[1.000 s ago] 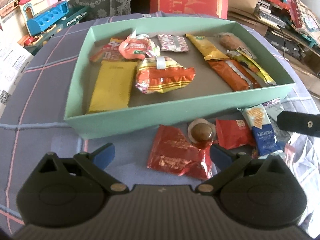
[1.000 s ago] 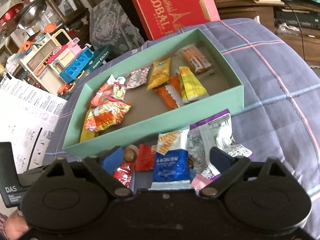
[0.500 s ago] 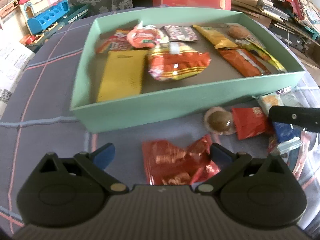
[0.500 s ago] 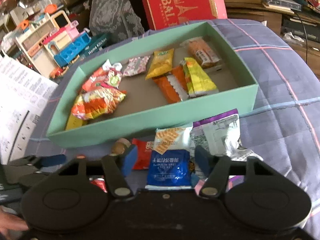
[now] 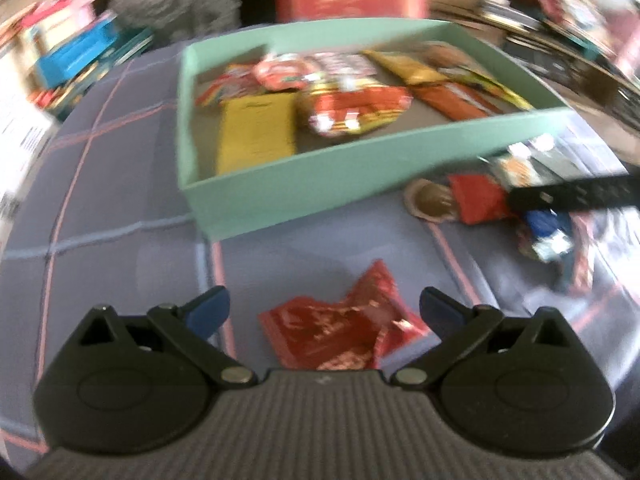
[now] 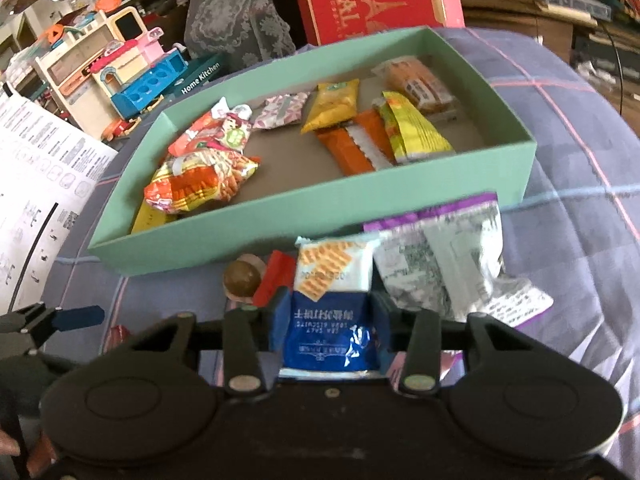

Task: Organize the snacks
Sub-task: 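Grasp blue-white cracker packet with right tool while left tool grasps red foil packet, then carry both packets up toward the green box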

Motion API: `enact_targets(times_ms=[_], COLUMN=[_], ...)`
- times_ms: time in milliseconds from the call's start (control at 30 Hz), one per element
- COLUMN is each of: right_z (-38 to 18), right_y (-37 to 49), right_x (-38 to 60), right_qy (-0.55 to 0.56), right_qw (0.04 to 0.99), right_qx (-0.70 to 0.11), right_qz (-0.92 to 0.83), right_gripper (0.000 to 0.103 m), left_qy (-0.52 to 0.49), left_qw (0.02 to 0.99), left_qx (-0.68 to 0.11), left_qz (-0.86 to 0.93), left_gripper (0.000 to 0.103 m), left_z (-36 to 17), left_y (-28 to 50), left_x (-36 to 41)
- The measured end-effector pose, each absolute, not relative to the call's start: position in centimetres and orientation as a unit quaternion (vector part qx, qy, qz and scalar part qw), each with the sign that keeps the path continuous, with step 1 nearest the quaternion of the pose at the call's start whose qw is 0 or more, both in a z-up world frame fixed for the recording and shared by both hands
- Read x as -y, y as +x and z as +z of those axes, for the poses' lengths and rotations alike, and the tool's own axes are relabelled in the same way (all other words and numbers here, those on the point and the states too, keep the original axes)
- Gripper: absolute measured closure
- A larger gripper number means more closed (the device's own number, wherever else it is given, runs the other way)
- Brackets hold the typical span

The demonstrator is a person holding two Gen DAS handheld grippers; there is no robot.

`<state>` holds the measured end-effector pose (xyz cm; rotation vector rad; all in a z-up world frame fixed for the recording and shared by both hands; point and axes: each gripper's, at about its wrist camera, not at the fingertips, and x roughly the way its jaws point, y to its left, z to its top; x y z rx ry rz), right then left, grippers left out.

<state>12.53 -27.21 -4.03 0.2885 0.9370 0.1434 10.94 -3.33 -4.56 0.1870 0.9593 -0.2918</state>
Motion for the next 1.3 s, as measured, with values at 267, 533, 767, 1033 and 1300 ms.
enact_targets(times_ms=[267, 533, 767, 1033, 1300], right_z=[-4.0, -3.8, -3.7, -4.0, -4.2], right_y=[12.0, 11.3, 10.7, 10.2, 9.8], right_x=[26.9, 26.5, 26.1, 25.5, 25.5], right_qy=[0.139, 0.142, 0.145, 0.137, 0.133], right_qw=[0.881, 0.876, 0.872, 0.867, 0.867], right_qx=[-0.447, -0.455, -0.459, -0.468, -0.470], right_qz=[0.068, 0.080, 0.092, 0.103, 0.102], right_gripper=[0.060, 0.060, 0.060, 0.060, 0.060], left_qy=[0.127, 0.196, 0.173, 0.029, 0.068], left_qw=[0.867, 0.864, 0.852, 0.860, 0.863], left_qx=[-0.453, -0.415, -0.449, -0.498, -0.485], left_qz=[-0.162, -0.206, -0.205, -0.109, -0.124], left_gripper=[0.000, 0.003, 0.055, 0.051, 0.035], left_z=[-4.4, -3.6, -4.5, -4.4, -3.9], left_y=[10.1, 9.5, 10.0, 11.0, 9.2], left_x=[3.6, 4.7, 5.2, 2.2, 1.8])
